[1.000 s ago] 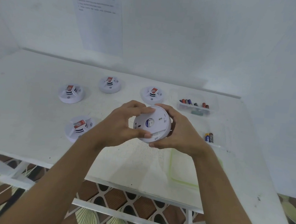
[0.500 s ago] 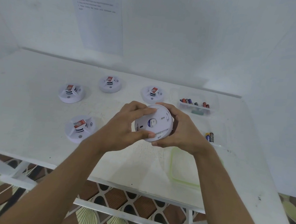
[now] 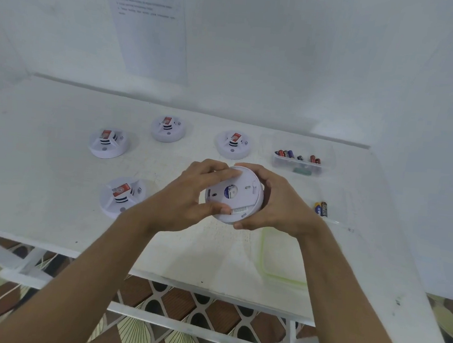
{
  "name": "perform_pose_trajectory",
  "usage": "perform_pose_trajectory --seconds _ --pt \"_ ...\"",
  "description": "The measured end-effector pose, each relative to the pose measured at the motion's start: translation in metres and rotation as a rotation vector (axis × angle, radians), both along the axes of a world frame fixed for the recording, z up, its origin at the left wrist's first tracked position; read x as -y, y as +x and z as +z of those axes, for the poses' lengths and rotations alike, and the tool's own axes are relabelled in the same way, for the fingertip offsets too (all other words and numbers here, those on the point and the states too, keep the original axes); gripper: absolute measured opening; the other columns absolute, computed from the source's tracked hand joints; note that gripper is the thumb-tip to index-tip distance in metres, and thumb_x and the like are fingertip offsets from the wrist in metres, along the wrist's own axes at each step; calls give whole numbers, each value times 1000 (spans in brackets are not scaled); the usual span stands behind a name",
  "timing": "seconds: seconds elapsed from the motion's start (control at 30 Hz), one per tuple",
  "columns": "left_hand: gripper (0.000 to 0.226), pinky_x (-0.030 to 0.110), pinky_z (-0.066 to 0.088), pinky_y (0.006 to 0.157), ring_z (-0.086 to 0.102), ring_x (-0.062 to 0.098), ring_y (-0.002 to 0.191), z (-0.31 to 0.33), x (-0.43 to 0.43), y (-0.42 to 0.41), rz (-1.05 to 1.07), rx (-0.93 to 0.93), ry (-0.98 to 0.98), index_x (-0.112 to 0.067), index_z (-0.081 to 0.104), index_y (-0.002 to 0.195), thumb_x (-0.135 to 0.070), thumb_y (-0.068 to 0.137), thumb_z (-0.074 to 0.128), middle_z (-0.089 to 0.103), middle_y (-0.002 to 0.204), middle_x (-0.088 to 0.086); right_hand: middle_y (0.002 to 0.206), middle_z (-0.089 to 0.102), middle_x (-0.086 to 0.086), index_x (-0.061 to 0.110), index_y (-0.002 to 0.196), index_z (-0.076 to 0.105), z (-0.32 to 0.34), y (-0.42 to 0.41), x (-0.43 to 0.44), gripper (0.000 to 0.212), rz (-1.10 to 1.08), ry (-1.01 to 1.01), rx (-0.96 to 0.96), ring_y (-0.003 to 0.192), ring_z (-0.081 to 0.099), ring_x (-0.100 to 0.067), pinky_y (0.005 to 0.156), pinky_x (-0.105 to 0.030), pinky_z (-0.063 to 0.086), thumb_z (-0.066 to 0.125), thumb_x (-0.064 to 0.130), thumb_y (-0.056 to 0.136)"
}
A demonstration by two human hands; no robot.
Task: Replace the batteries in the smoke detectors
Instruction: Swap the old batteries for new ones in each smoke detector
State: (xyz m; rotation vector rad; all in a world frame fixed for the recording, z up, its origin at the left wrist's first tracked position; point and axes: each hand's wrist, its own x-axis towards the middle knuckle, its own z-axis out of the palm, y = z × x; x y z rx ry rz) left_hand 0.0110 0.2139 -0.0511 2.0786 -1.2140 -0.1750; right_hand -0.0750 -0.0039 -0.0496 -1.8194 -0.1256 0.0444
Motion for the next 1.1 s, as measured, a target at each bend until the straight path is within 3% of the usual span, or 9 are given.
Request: perform_pose_trajectory --seconds 0.23,0.4,0.47,0.57,0.73,0.83,0.97,1.1 --pt "62 8 39 90 43 -9 117 2 1 -1 62 22 -88 -51 43 133 -55 79 72 43 123 -38 128 63 -3 22 139 53 -1 -1 5 96 20 56 -31 119 62 -22 83 -49 61 91 -7 57" --pt "59 7 41 92 53 -6 117 1 0 -8 148 64 -278 -30 64 123 -54 72 80 60 122 -21 129 64 -4 19 140 51 2 -2 7 93 5 137 -16 120 63 -22 77 -38 61 86 -16 62" --pt "65 8 40 95 54 -1 120 -1 -2 -12 143 56 -293 -28 64 124 -56 68 79 61 127 -15 130 65 -4 16 140 50 1 -3 8 91 -13 166 -13 121 62 -22 79 -34 59 86 -16 63" --pt "64 5 39 91 52 -8 116 0 -3 -16 166 2 -286 -35 59 128 -59 70 74 56 130 -22 130 64 -3 19 140 50 0 -5 10 90 -28 139 -22 121 62 -22 77 -34 59 87 -13 64" --pt "67 12 42 90 50 -3 119 1 2 -9 144 -8 -162 -48 52 129 -65 67 73 56 128 -21 129 62 0 23 138 51 3 -8 4 92 13 66 -49 116 65 -21 75 -50 63 89 -11 62" --pt "70 10 42 84 54 0 110 2 3 -6 136 -12 -153 -42 59 126 -65 62 75 58 118 -23 130 62 2 22 139 51 5 -8 -1 94 18 27 -27 112 68 -22 75 -55 62 91 -11 60" --pt "65 12 46 79 56 2 99 3 2 -3 160 -5 -180 -42 63 119 -64 59 77 60 110 -25 129 63 6 21 139 52 3 -8 -5 96 -11 18 29 115 66 -20 75 -41 63 92 -11 58" --pt "63 14 47 74 58 7 92 -1 2 -5 187 18 -215 -39 67 115 -61 58 80 63 108 -22 126 63 8 23 139 52 0 -10 -8 96 -23 34 39 117 64 -18 71 -38 62 92 -11 58"
